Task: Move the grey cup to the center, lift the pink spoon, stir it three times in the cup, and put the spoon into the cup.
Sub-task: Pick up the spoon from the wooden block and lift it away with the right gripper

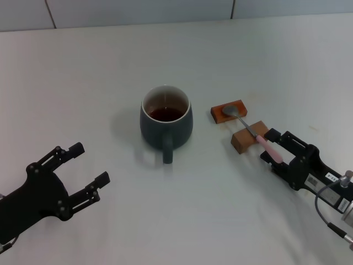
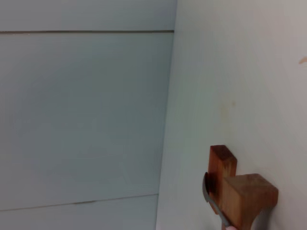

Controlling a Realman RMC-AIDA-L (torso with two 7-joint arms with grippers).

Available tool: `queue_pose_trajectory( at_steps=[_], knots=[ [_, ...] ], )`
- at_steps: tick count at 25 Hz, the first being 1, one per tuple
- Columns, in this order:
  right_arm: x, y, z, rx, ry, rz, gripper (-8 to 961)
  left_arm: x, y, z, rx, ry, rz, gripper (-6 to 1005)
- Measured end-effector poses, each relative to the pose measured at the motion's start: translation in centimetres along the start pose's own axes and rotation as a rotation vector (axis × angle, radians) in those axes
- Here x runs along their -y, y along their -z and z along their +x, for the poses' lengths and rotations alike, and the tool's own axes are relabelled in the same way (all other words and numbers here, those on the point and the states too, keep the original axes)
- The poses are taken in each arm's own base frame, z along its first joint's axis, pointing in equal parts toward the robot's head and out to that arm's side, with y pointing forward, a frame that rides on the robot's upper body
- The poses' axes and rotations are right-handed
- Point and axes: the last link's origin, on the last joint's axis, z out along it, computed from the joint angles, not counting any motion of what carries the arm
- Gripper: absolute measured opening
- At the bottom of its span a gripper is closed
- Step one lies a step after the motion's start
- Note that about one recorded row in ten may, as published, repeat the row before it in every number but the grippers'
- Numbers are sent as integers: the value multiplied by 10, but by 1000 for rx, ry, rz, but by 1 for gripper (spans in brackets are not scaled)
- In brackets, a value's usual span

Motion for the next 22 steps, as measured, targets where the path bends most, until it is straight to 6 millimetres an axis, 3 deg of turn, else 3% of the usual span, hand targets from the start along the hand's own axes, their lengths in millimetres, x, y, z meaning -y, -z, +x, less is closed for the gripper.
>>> queue_pose_trajectory(
  at_steps=[9, 14, 22],
  knots=[
    [1, 0, 1, 3, -7, 7, 614, 1, 0, 2, -10, -2, 8, 813],
    [2, 2, 0, 9, -9, 10, 366, 1, 0, 2, -11, -2, 9, 813],
    [-4, -1, 0, 10, 72, -33, 197, -1, -1, 1, -13, 3, 8, 812]
  ],
)
